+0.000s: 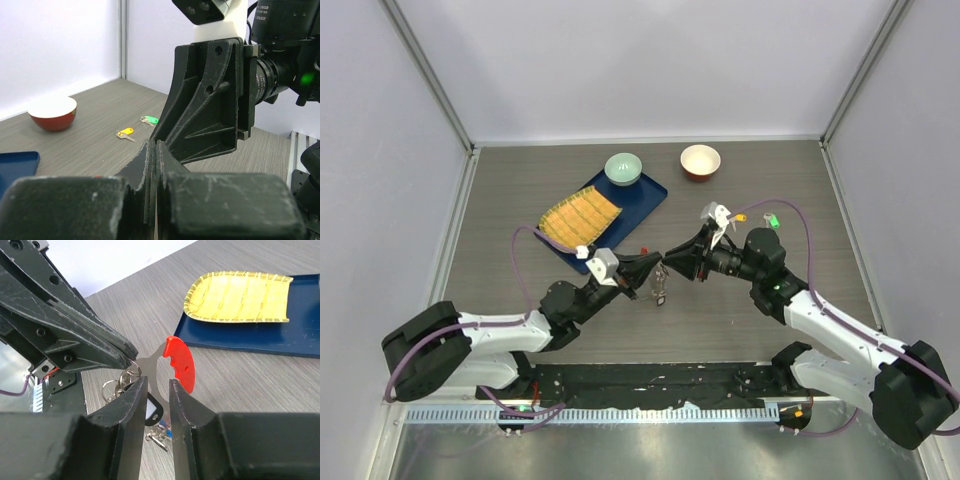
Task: Put the keys on the keyring
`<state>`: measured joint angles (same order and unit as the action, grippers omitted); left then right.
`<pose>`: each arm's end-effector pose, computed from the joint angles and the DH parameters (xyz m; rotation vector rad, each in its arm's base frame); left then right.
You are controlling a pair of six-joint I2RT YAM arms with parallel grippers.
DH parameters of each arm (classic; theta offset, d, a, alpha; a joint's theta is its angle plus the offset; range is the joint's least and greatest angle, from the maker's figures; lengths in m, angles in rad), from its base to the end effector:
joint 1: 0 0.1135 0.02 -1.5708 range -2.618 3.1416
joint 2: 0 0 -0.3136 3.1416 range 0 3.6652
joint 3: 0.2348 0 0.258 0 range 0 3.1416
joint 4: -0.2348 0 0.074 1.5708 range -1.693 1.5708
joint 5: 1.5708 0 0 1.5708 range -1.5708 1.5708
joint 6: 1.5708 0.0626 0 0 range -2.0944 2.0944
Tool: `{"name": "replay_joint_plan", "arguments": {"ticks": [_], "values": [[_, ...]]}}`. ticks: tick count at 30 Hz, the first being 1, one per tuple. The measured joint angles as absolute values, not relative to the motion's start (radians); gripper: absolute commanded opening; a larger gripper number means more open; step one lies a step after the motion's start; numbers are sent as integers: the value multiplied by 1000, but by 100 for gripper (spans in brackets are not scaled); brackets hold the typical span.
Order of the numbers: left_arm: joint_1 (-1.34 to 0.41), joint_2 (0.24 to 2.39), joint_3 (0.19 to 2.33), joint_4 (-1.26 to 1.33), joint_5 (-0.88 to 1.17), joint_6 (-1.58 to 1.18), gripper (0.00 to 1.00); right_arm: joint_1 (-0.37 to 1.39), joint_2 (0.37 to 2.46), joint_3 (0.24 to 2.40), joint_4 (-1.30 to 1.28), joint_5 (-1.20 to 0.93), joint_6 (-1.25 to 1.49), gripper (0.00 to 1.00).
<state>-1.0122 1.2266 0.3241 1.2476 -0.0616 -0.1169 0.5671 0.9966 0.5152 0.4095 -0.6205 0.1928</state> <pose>0.1332 -0.2059 0.2951 0.5037 1.1787 -0.9411 0.1698 0.1513 0.3049 -0.8010 1.5497 1.0747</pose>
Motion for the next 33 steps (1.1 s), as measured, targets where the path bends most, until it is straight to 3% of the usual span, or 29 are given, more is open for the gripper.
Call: {"name": "replay_joint_plan", "arguments": {"ticks": [33], "values": [[-1008, 1301, 390, 1260, -40, -108, 0, 562, 921, 405, 591, -530, 300, 27]]}}
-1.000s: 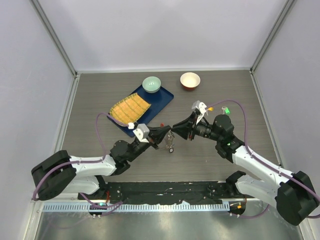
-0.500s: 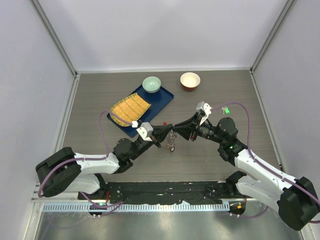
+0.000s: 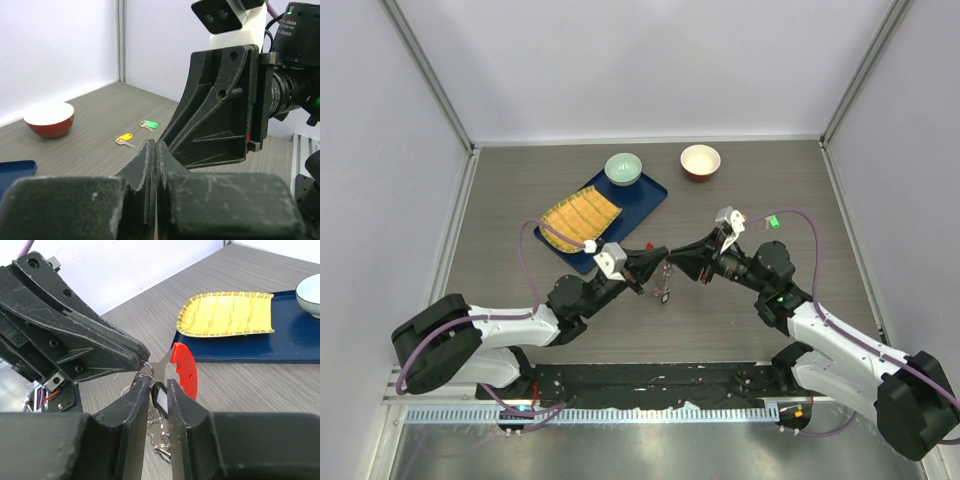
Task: Put the keys on the keyring
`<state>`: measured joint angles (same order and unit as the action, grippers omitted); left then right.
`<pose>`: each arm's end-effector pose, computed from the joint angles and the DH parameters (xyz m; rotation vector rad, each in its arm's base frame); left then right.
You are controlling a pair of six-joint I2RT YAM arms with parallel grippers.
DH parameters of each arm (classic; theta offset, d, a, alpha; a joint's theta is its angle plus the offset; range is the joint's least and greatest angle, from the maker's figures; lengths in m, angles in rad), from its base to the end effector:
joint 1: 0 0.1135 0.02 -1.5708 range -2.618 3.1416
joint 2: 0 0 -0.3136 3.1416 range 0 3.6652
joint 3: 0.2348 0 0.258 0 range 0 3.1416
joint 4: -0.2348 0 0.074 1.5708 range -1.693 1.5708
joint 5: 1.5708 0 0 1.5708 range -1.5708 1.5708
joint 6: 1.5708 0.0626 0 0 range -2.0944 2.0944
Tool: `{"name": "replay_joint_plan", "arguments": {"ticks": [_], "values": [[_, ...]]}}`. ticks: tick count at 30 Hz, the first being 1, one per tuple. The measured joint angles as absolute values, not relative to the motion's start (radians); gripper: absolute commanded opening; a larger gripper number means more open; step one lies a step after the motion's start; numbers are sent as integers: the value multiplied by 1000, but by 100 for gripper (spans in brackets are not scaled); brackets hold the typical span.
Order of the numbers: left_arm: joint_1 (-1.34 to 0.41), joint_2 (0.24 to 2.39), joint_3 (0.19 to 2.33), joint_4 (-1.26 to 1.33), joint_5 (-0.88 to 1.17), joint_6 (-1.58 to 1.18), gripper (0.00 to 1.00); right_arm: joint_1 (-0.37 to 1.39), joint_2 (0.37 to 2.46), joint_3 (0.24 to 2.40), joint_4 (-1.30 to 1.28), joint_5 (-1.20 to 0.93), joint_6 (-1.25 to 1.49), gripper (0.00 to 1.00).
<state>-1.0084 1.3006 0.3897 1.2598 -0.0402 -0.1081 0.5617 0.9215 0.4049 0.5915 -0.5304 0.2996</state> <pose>0.1439 -0.2236 0.3010 0.5227 1.1659 -0.9443 0.1574 0.1364 0.3011 -0.6489 1.4694 1.0741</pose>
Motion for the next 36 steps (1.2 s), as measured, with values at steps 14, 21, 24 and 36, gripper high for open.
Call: {"name": "replay_joint_plan", "arguments": {"ticks": [14, 21, 24, 36], "values": [[-1008, 1301, 396, 1267, -24, -129, 0, 561, 941, 381, 714, -566, 340, 28], [-1005, 1301, 406, 1270, -14, -134, 0, 558, 964, 381, 768, -598, 342, 19], [-1005, 1300, 406, 1269, -7, -136, 0, 555, 978, 379, 788, -603, 342, 7], [-1003, 1260, 392, 1256, 2, -149, 10, 547, 966, 402, 757, -648, 287, 1]]}}
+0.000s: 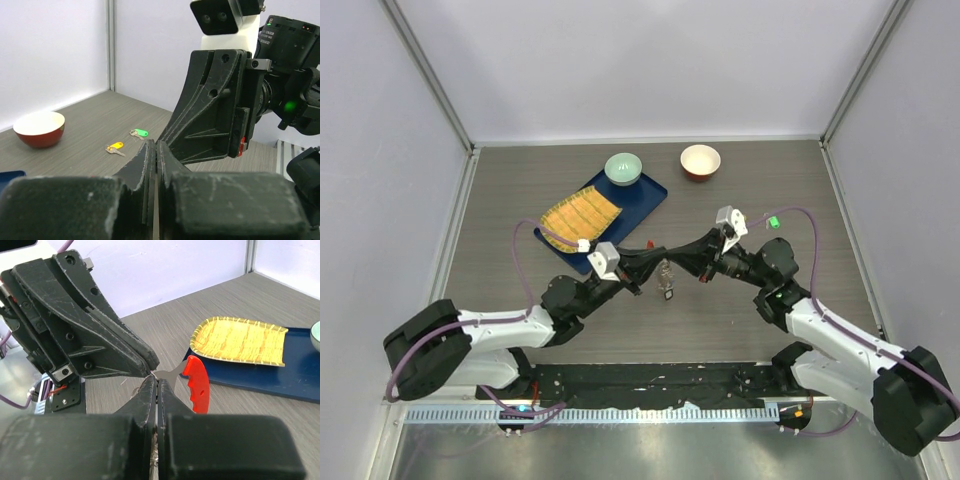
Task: Put the keys on the keyring
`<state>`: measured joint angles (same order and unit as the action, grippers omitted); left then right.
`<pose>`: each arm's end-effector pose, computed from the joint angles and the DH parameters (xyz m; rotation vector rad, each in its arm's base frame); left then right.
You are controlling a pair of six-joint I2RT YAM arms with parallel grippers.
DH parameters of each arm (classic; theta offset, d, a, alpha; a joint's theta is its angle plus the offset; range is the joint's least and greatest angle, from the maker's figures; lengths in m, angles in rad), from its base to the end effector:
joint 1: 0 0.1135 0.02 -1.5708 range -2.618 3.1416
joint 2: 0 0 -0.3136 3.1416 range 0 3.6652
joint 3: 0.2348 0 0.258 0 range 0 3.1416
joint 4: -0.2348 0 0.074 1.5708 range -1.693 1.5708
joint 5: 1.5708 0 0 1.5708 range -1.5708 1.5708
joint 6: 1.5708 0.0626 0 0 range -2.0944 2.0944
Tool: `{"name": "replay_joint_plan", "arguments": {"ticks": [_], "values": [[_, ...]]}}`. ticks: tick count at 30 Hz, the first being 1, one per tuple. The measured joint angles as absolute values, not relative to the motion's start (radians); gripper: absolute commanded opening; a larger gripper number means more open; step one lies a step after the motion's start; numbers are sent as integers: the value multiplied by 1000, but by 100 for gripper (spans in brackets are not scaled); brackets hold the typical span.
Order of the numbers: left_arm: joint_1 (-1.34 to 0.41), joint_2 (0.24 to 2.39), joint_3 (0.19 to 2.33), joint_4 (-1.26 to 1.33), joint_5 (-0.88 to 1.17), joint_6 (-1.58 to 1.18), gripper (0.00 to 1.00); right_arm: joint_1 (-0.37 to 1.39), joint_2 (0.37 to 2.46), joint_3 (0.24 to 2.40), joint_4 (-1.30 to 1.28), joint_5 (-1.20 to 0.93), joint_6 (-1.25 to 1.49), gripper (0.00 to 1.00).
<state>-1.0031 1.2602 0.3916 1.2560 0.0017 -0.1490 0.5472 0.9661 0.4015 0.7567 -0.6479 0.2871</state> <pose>0.1389 -0.2180 0.3109 0.5169 1.1321 -1.0096 0.1575 0.1402 0.3116 -0.7500 1.3193 1.1223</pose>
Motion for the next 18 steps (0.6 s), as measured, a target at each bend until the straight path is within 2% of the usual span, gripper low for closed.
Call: {"name": "replay_joint_plan", "arguments": {"ticks": [1, 4, 7, 12, 18], "values": [[-1003, 1247, 389, 1250, 2, -148, 17, 549, 960, 413, 731, -657, 270, 1], [-1004, 1165, 389, 1161, -4, -138, 28, 556, 935, 460, 626, -678, 199, 1], [-1004, 1021, 435, 952, -11, -103, 33, 561, 923, 503, 490, -681, 115, 1], [-984, 908, 669, 506, 23, -16, 37, 562, 923, 567, 273, -678, -15, 1], [-958, 998, 895, 31, 133, 95, 38, 596, 939, 617, 120, -673, -129, 1]]}}
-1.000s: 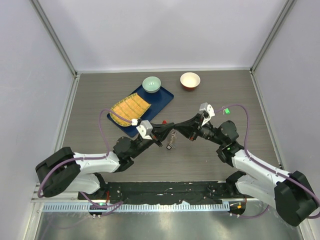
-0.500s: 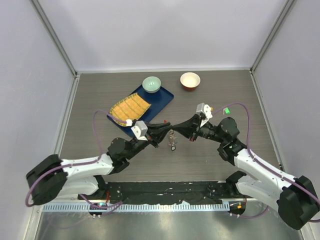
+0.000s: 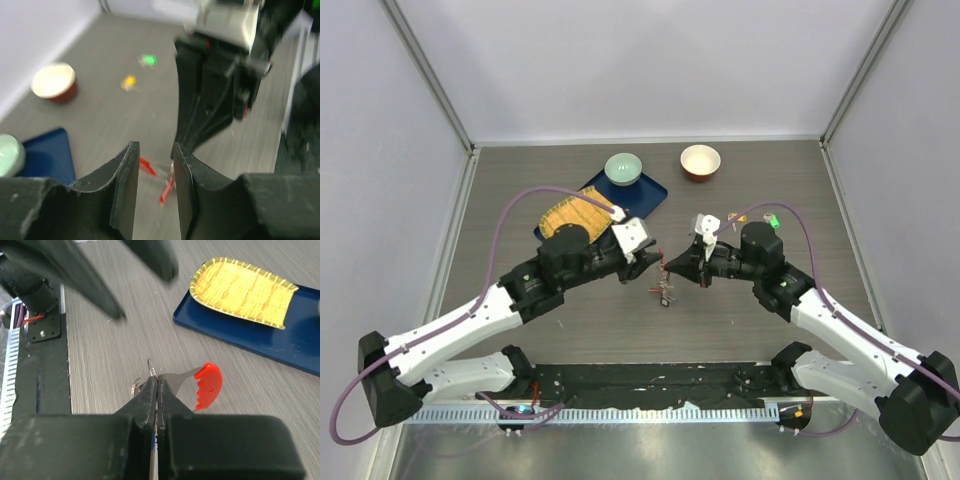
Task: Put the keys on the keyring
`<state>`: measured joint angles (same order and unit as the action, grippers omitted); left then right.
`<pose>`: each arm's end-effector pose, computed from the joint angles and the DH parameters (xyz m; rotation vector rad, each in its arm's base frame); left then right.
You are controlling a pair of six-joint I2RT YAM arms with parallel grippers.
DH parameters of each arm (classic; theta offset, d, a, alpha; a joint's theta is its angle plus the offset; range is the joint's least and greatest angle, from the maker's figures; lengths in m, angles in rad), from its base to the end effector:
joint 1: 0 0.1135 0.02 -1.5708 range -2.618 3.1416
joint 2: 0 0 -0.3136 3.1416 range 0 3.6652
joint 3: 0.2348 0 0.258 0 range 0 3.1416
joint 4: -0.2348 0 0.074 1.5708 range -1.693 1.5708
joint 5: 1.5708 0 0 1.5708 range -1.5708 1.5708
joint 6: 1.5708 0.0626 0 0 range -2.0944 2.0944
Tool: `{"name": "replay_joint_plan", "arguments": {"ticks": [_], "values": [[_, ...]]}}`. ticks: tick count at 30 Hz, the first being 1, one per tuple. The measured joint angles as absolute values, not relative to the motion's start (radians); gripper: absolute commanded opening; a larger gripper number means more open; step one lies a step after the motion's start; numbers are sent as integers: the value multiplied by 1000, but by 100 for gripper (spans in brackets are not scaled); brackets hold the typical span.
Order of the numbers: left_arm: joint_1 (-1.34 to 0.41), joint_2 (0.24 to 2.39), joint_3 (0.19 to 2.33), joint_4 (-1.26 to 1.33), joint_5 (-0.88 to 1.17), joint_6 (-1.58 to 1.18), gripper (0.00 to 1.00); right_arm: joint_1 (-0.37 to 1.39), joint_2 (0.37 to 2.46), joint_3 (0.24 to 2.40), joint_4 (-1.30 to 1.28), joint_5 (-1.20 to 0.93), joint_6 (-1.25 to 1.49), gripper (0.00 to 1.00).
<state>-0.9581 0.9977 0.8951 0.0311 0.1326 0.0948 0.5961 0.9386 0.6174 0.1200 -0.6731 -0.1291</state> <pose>0.1321 -0.2023 0.4013 0.9423 1.4128 -0.7624 0.1537 0.1514 0.3197 -1.0892 1.4602 0.9271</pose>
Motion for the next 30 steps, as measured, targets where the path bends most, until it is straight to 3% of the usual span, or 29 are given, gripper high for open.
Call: {"name": "replay_joint_plan", "arguments": {"ticks": [9, 18, 30], "values": [[-890, 1100, 929, -281, 394, 191, 36, 702, 969, 688, -74, -621, -286, 1], [-853, 1100, 921, -297, 561, 239, 32, 754, 976, 692, -134, -604, -344, 1], [-853, 1171, 919, -289, 603, 224, 30, 770, 976, 692, -147, -588, -361, 1]]}}
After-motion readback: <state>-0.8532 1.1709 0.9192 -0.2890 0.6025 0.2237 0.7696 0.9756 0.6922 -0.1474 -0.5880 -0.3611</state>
